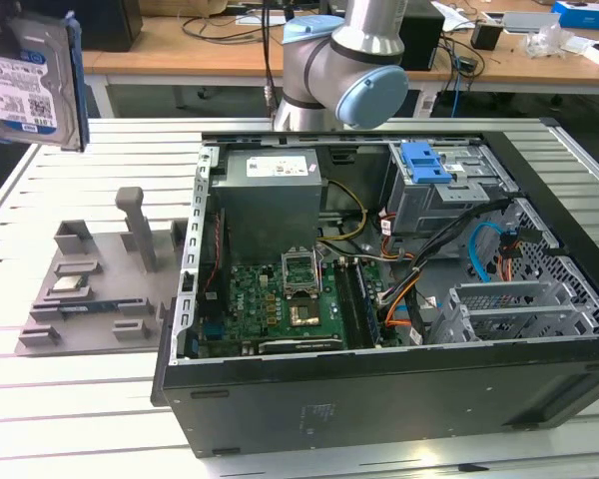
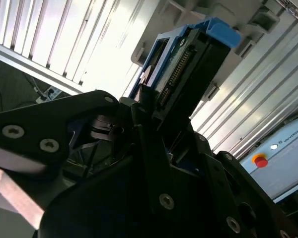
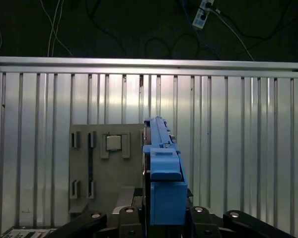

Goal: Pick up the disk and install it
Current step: 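Pick up the disk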

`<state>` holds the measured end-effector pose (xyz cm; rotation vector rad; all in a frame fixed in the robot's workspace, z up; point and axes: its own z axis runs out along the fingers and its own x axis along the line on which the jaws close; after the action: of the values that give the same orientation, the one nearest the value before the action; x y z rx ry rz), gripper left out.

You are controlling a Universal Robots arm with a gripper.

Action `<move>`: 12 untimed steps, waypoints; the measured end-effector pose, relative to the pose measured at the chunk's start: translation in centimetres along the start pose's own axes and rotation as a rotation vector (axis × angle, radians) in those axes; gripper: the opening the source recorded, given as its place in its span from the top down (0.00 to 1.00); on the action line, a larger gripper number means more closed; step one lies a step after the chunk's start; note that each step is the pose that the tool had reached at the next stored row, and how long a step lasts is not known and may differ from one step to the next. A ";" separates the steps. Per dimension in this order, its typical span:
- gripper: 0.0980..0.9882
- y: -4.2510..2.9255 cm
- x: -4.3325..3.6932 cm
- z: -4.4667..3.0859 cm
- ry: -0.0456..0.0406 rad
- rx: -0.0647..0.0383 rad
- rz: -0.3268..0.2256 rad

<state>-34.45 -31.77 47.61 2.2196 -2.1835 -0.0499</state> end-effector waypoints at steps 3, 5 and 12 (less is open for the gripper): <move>0.70 0.10 -0.04 -2.60 0.0000 0.000 0.000; 0.70 0.16 -0.04 -3.80 0.0000 0.000 0.000; 0.70 0.15 -0.05 -4.39 0.0000 0.000 0.000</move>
<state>-34.42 -31.74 52.00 2.2195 -2.1836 -0.0499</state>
